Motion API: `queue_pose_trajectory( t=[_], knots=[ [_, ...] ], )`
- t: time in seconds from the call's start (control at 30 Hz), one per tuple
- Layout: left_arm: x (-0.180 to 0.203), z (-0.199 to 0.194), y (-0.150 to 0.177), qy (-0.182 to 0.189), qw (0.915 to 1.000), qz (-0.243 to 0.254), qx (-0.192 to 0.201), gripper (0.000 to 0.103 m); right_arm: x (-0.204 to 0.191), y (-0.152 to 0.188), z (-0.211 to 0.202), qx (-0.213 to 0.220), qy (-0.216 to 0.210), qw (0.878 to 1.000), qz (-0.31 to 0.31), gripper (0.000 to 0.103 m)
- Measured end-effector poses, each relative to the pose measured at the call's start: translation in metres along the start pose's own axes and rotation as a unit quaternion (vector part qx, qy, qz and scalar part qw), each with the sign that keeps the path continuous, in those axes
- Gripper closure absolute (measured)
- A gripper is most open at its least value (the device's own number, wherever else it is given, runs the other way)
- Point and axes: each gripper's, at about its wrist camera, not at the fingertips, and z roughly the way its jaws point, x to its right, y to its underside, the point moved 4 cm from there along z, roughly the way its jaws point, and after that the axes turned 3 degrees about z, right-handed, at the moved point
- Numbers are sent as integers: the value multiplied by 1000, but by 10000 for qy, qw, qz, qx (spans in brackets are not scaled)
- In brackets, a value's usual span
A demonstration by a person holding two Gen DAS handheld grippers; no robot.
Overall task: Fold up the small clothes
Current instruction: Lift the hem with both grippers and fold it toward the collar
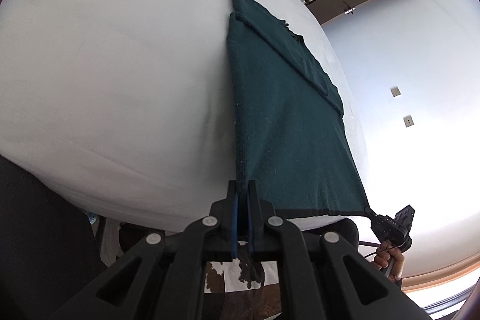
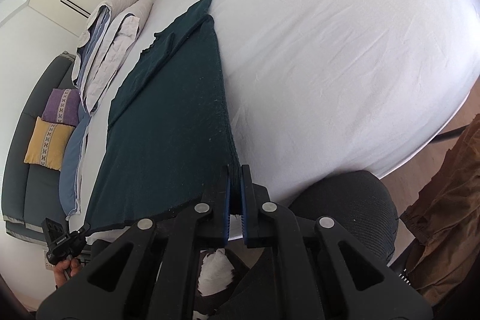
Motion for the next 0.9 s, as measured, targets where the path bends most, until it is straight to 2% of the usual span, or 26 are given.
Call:
queue_pose_trajectory(
  t=[0.33,0.43,0.63,0.9],
  knots=[
    [1,2,5,99,9995,-299,9,98,-1,19,-34,-102,-55,9999,-92,99],
    [4,6,-2,269,9991,-336,48,98,-10,20,-37,-98,-137,9998,-116,99],
    [22,-1,-40,876,9941,-427,485,97,-38,-3,-34,60,-445,9989,-112,98],
    [48,9,-104,1217,9880,-311,899,97,-88,-69,-25,380,-656,9967,-273,98]
  ],
)
